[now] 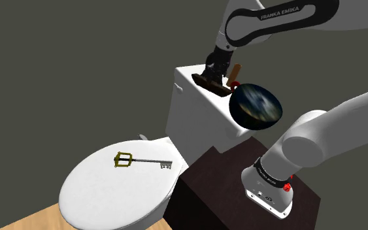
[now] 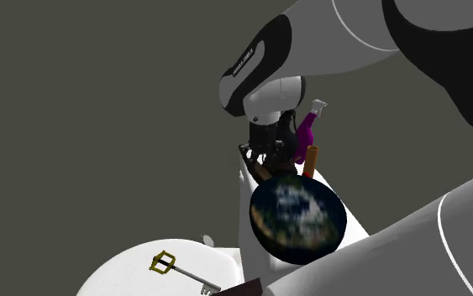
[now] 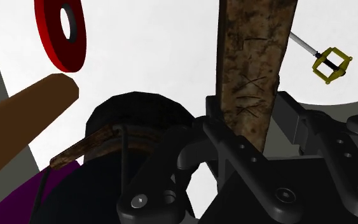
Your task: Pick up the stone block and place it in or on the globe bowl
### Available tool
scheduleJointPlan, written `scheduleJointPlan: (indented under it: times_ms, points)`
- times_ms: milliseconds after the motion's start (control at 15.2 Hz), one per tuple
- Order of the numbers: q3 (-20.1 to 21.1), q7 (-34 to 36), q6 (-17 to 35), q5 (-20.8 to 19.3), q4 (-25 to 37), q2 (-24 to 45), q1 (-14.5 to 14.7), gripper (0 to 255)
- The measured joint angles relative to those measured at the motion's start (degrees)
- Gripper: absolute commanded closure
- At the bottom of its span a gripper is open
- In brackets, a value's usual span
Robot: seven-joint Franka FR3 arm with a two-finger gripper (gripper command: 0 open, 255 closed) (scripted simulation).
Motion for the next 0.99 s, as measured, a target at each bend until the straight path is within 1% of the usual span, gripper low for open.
scheduleJointPlan:
  times_ms: [990]
  points:
    - [0.41,-0.13,-12.22,0.26,8.89,-3.15,0.1,255]
